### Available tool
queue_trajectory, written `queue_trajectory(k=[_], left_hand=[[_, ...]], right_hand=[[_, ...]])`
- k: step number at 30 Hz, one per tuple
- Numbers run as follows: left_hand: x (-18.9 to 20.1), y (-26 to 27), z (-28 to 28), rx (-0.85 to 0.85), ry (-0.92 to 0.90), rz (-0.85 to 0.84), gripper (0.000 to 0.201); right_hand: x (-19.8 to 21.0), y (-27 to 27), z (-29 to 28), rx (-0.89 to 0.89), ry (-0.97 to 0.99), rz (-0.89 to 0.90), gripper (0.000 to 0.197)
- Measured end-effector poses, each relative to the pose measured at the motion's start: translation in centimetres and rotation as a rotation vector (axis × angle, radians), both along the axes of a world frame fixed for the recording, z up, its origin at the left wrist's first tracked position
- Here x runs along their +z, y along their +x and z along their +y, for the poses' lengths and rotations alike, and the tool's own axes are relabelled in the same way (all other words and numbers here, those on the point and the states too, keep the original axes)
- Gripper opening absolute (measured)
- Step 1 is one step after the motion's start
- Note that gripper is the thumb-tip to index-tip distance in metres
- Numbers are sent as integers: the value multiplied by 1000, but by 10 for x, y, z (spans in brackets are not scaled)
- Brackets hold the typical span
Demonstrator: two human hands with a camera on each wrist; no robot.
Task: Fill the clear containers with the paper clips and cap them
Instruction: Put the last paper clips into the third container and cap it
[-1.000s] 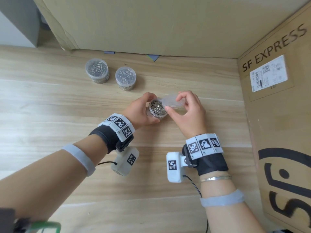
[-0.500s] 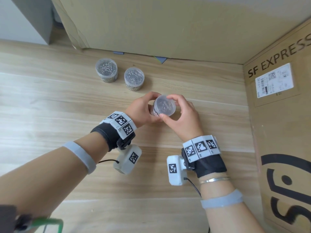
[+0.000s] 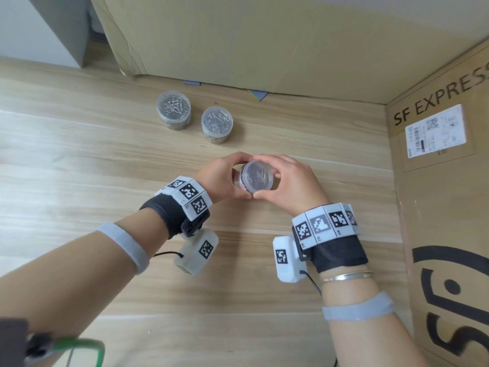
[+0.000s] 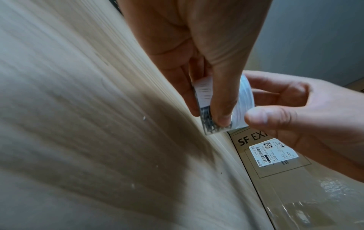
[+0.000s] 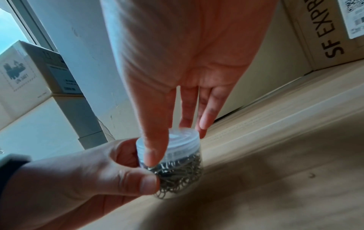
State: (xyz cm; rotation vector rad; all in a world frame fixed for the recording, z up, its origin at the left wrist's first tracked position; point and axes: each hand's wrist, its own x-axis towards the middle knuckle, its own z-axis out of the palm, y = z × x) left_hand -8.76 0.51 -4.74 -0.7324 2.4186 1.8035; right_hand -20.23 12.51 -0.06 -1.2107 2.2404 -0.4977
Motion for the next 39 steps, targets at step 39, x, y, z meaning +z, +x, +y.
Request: queue_trajectory(k=[39], left_hand=[[5,-7,-8,103,-135,-4,72]], right_hand=[[15,12,-30,-292,164,81,58]])
